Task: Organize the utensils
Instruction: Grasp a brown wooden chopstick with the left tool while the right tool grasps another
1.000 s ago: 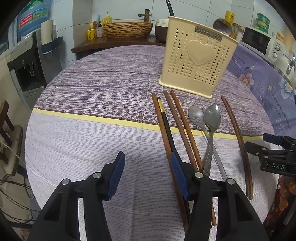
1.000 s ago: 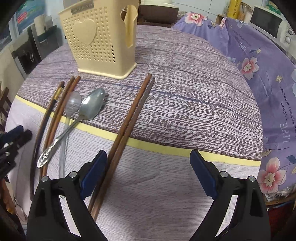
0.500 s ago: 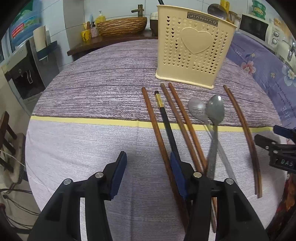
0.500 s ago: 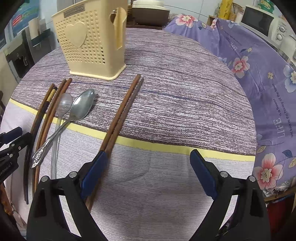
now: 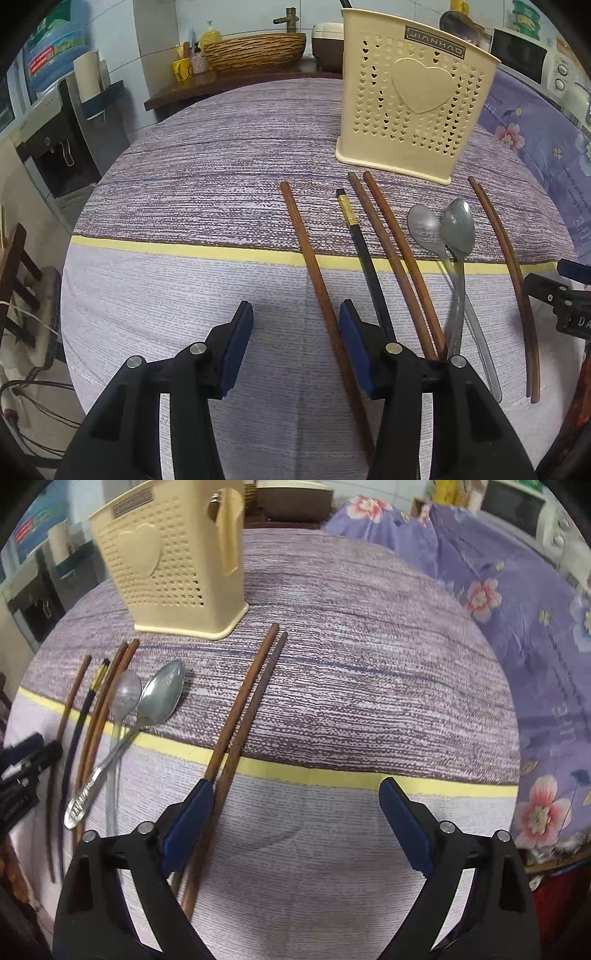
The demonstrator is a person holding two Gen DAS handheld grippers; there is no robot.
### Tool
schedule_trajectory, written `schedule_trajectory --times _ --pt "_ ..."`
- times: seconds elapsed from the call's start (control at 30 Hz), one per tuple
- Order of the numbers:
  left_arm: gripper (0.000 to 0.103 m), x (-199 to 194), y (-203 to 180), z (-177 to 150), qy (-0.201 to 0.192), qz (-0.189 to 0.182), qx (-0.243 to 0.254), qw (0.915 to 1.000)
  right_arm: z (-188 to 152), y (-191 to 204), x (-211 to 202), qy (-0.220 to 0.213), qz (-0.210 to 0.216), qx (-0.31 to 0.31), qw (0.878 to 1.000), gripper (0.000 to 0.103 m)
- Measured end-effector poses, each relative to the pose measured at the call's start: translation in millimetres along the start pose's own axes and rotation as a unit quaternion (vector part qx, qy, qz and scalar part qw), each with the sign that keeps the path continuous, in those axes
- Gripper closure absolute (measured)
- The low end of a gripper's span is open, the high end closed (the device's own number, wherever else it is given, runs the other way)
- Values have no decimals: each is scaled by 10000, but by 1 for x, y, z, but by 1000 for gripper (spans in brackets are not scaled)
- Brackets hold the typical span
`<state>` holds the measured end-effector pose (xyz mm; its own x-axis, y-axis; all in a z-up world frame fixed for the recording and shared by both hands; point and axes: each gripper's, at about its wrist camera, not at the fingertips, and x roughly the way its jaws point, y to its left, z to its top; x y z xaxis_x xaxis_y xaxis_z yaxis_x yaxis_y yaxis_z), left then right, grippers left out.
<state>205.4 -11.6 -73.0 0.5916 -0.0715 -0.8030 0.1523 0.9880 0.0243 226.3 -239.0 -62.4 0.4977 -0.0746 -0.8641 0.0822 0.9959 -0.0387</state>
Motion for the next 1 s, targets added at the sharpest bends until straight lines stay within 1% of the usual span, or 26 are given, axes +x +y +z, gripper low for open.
schedule_trajectory --times 0.07,0.13,0.17,0.23,0.27,0.33,0.37,0.47,0.57,0.6,0.63,0.7,0.73,0.77,0.83,0.9,0.97,1.0 --pt "53 0 -1 1 1 0 9 10000 1 7 1 -51 -219 -242 9995 13" --pt "53 0 0 -1 -7 -28 66 10000 0 -2 0 -36 -185 -147 9997 13" --pt "53 0 2 -1 -9 -38 71 10000 -1 -6 0 -37 -253 -94 9996 13" --pt "53 0 7 -1 9 -41 22 10000 -2 -18 3 -22 -587 -39 9983 13" --pt "53 0 9 0 22 -55 -5 10000 -2 -24 5 -28 -482 59 9988 13" --pt "53 1 12 3 47 -50 -55 10000 -3 -34 0 -171 -70 383 9991 13" --pt "53 3 12 5 51 -41 -64 10000 -3 -34 -3 -277 -49 438 9986 13" --pt "53 4 10 7 54 -26 -88 9999 1 -21 -4 -304 -14 219 9993 13" --pt "53 5 9 8 42 -22 -75 10000 5 -7 -8 -455 311 158 9984 13" --pt "53 5 8 8 39 -19 -69 10000 7 -2 -7 -447 352 97 9983 13" --pt "53 5 8 8 39 -15 -64 10000 7 2 -6 -412 304 24 9987 13" --pt "53 6 7 9 37 15 -19 10000 7 9 0 -353 78 -91 9993 13" --pt "53 7 8 10 38 19 -5 10000 6 7 1 -359 11 -57 9993 16" --pt "53 7 9 11 42 8 -11 10000 5 3 2 -360 19 71 9993 18" --pt "53 7 12 11 38 -17 -43 10000 3 -8 2 -342 58 296 9990 18" --pt "53 7 12 11 27 -2 -48 10000 3 -13 8 -200 -28 293 9994 18" --pt "53 8 11 12 22 22 -47 10000 3 -12 11 -122 111 288 9995 18" --pt "53 9 13 13 17 12 -59 10000 3 -10 11 -122 91 289 9995 18"
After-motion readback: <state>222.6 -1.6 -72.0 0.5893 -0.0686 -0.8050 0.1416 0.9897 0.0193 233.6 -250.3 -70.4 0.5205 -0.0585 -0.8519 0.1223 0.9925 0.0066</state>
